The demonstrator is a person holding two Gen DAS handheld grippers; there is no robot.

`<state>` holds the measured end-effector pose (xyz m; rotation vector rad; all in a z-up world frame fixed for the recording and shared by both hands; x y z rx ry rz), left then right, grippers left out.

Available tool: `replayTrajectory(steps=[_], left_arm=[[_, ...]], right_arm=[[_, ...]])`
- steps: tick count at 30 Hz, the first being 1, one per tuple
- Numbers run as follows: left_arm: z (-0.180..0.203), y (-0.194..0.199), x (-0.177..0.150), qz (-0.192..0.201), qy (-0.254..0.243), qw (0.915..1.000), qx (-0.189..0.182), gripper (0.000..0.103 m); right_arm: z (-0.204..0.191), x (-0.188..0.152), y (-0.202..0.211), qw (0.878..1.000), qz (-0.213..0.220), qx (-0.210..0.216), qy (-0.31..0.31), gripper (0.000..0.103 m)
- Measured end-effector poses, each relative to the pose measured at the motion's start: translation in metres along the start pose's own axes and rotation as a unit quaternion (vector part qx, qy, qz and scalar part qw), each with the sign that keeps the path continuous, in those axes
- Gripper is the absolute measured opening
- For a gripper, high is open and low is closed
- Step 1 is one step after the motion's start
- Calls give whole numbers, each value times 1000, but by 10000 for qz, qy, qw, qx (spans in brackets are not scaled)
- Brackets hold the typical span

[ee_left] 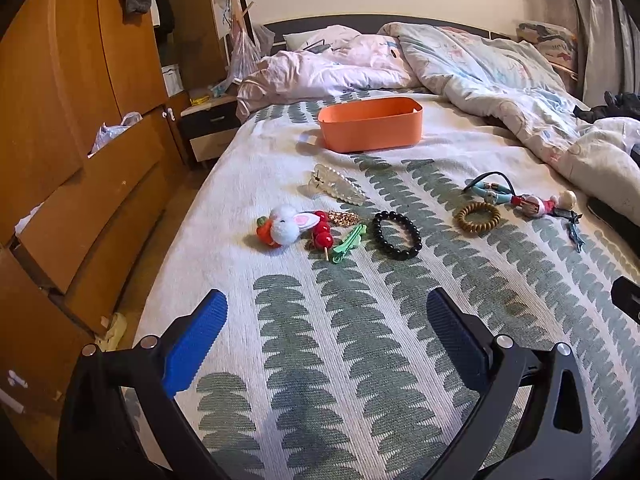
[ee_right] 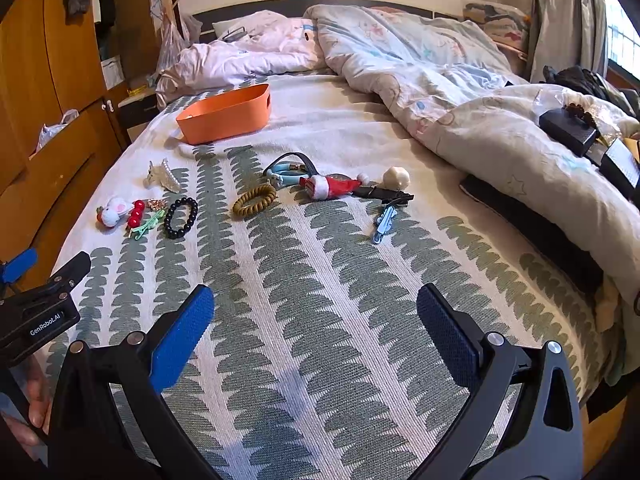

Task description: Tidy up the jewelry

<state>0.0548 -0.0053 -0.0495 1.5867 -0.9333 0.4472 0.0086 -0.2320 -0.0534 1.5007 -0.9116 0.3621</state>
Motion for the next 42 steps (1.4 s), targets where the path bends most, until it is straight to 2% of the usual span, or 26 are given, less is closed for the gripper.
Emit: replayTrajectory(steps=[14,19,23,30,36,42], left_arm=[[4,1,1,67,-306,9992,254,99],[3,-2,1,15,-262,9995,158,99],[-2,-5,0,-54,-248,9992,294,99],[-4,-12,-3,-198,-153,9996,-92,99],[-6,-14,-4,-218,-168,9995,-160,99],[-13,-28,-6,-479,4,9978,-466,99]], right_arm=[[0,1,2,10000,26,-1,-9,100],[2,3,2,10000,20,-11,-16,100],[4,4,3,10000,30,-44,-4,100],[17,8,-2,9999,35,-76,-101,100],[26,11,-8,9997,-21,-163,-161,100],[28,15,-15,9999,-57,-99,-104,100]])
Point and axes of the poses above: each gripper's, at about its wrist camera, not at the fingertips, and y roughly against the way its jaws point, z to its right, x to its top, the point moved 7 cm from there along -y, roughly the way its jaws point, and after that the axes turned 10 degrees about -y, right-handed, at the moved point
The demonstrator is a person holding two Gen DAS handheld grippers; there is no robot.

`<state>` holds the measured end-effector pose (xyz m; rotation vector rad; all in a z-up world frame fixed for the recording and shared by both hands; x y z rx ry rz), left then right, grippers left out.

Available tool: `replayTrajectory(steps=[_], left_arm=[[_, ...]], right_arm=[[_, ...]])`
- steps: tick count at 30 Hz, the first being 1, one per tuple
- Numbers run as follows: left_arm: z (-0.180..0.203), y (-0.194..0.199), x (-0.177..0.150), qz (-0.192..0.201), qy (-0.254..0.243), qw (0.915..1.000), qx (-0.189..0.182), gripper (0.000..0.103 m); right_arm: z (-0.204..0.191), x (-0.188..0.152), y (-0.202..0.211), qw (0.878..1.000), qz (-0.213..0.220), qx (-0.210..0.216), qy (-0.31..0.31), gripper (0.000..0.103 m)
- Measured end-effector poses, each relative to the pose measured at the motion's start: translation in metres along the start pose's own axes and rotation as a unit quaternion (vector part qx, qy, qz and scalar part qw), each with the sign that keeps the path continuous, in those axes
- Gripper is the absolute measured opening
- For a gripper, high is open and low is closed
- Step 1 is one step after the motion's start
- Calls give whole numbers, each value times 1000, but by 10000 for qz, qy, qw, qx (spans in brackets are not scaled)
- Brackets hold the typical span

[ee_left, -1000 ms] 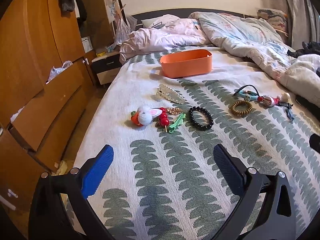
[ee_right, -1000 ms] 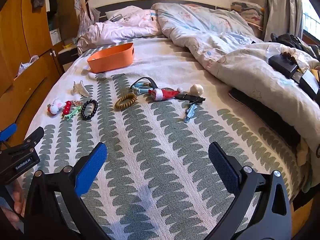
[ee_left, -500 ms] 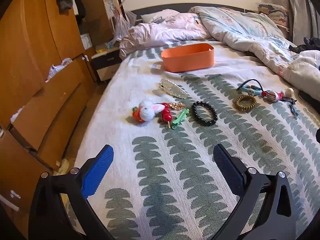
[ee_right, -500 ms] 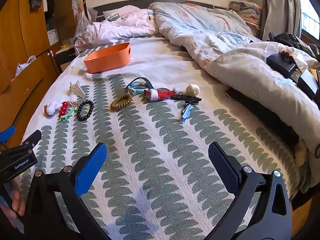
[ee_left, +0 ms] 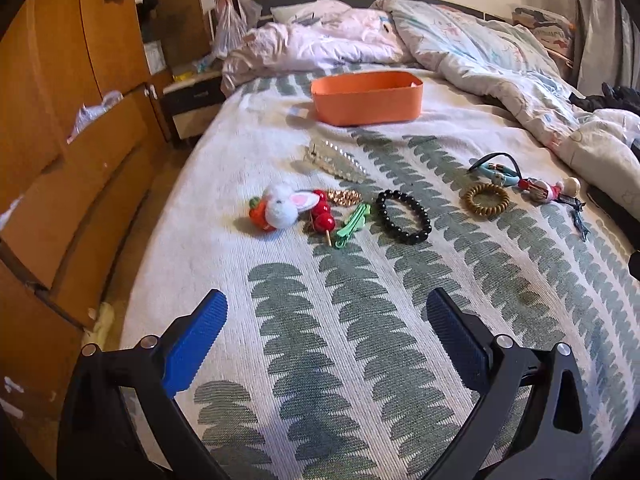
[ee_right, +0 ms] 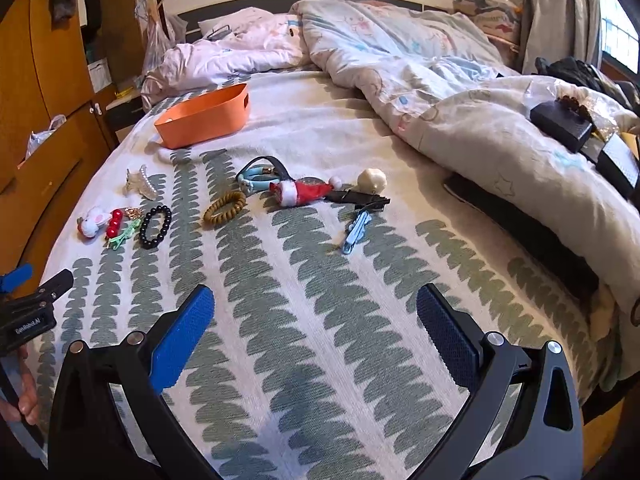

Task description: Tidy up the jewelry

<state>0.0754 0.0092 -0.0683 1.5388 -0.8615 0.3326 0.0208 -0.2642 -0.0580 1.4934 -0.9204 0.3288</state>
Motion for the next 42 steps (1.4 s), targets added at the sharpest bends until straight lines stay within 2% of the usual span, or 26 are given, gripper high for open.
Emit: replayTrajectory(steps=[6,17,29,36,42], left_arm=[[-15,-7,4,-46,9,9998,193,99],[-39,-33,16,-267,327,9991,-4,99],[-49,-64,31,-460,189,9987,68,99],[-55,-72,42,-255,135,9994,206,99],[-63,-86,42,-365,223,9990,139,99]], right_arm=[[5,6,-10,10000,-43,28,82,100],[-5,28,-35,9990,-47,38,437,100],[-11,42,-52,9963,-31,54,854,100],[4,43,-64,9981,-175,72,593,100],[11,45,-80,9985,-373,119,371,98]])
Point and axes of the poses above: each gripper's, at about its wrist camera, not at the fingertips, and y roughly against the way its jaws point, z to its right, x to its top, the point moved 7 cm from there along -y, roughly the way its jaws point, and after that the axes turned 10 degrees about -y, right-handed, at the moved point
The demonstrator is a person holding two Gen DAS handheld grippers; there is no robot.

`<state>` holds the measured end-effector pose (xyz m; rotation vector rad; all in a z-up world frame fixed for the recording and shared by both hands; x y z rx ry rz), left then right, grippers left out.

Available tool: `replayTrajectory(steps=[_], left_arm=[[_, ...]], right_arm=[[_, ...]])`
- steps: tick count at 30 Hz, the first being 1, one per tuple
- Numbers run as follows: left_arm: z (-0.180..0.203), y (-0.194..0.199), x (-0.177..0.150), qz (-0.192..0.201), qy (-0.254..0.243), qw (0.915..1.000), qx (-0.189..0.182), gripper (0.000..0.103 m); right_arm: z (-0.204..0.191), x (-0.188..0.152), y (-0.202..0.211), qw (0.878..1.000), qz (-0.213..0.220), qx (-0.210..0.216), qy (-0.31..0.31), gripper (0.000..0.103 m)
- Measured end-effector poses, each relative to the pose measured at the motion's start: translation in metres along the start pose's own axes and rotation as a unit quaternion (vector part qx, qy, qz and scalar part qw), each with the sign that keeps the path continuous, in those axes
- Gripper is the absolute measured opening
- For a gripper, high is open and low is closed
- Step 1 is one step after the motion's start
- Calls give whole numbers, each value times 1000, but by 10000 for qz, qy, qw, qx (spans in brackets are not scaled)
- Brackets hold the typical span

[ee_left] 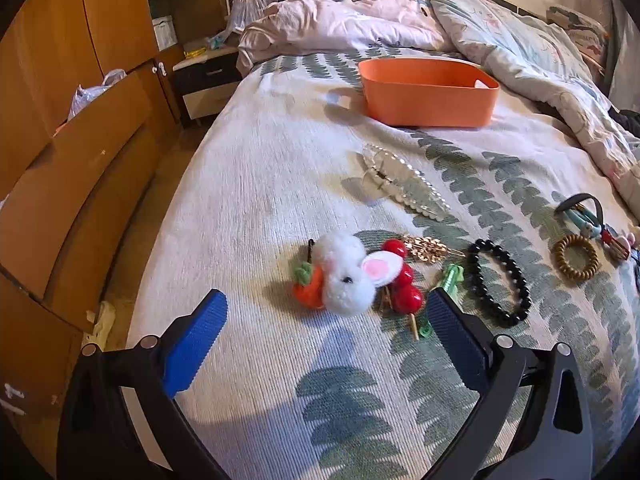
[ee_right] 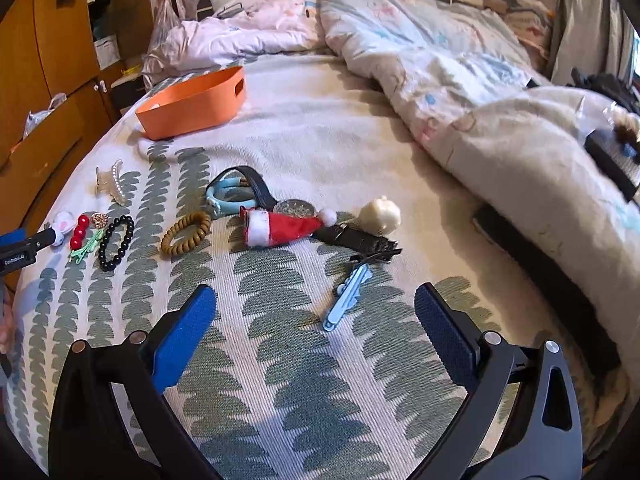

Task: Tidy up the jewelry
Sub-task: 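Move the left tool to the white bunny clip while the right tool moves to the red Santa-hat clip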

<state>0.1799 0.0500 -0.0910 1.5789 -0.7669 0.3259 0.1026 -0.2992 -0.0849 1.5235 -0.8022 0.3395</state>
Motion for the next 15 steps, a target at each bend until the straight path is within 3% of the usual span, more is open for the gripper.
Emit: replayTrajectory(steps=[5,10,15], left_arm=[[-6,-7,1,-27,40,10000,-19,99],[-6,-14,0,-59,19,10000,-76,99],[-4,-22,-1,-110,-75,9999,-80,99]], right_arm=[[4,6,-17,9997,-103,-204,4,95],[4,17,-20,9999,-62,-49,-99,93],[-26,28,-20,9984,183,114,525,93]])
Point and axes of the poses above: each gripper's, at about its wrist camera, not at the fingertips, and y roughly against the way its jaws point, z to its right, x to its top, the point moved 7 cm from there along -y, roughly the way its jaws point, and after that the axes turned 10 degrees about -y, right-handed, at the moved point
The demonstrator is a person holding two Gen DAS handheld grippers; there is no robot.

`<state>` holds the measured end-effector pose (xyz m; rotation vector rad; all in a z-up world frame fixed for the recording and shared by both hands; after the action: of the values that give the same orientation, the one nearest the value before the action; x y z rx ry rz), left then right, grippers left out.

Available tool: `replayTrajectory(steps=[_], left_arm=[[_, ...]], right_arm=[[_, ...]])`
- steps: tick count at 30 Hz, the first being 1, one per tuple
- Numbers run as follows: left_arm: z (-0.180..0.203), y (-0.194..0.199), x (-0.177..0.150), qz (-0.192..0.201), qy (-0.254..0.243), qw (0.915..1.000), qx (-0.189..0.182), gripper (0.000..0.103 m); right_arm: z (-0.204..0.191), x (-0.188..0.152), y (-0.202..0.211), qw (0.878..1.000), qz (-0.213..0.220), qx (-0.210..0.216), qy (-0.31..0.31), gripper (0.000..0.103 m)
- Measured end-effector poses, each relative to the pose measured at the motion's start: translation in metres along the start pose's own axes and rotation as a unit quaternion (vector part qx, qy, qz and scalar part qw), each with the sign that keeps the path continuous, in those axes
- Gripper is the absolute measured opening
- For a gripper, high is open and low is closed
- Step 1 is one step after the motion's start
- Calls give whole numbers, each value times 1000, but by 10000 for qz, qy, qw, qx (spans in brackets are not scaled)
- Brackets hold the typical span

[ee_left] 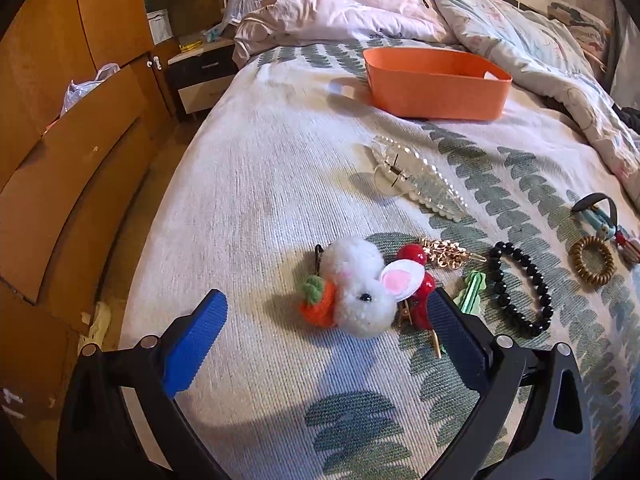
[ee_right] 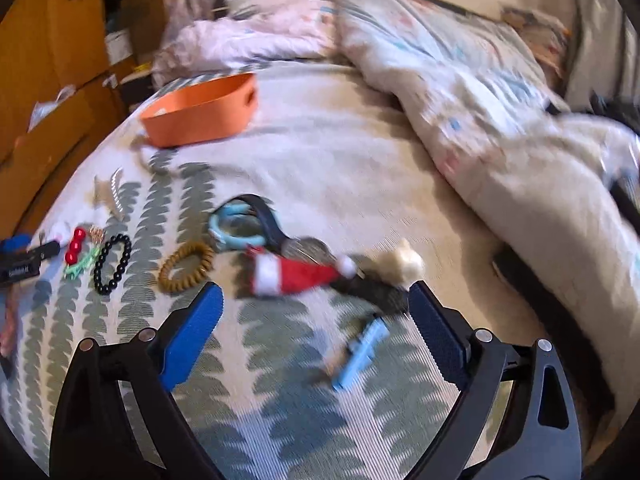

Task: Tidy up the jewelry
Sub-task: 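Move the left tool to the white bunny clip while the right tool moves to the red Santa-hat clip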

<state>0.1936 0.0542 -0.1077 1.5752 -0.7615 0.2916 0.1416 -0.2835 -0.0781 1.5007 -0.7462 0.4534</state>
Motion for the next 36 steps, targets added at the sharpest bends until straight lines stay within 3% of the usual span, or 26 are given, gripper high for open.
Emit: replayTrajectory(steps=[9,13,24,36], left_arm=[[-1,-7,0,-3,-7,10000,-37,99],[1,-12,4,-22,-40,10000,-22,99],[5,-15,4,-10,-9,10000,-84,99],[8,-9,5,125,-29,9999,-11,99]], right_arm=[[-27,3,-28,9993,-89,-5,374,89],[-25,3,-38,9993,-204,-15,317,84],[-29,-2,-51,9987,-415,63,303,81],[-18,0,-54,9988,-489,24,53,69]])
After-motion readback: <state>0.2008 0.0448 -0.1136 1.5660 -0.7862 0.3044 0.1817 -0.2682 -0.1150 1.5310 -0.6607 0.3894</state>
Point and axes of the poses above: each gripper's, at about its wrist camera, not at the fingertips, and y roughly against the way its jaws point, z to its right, x to its top, the point moved 7 cm from there along -y, roughly the way its jaws point, and after that the axes turned 10 degrees about -y, right-handed, at the moved point
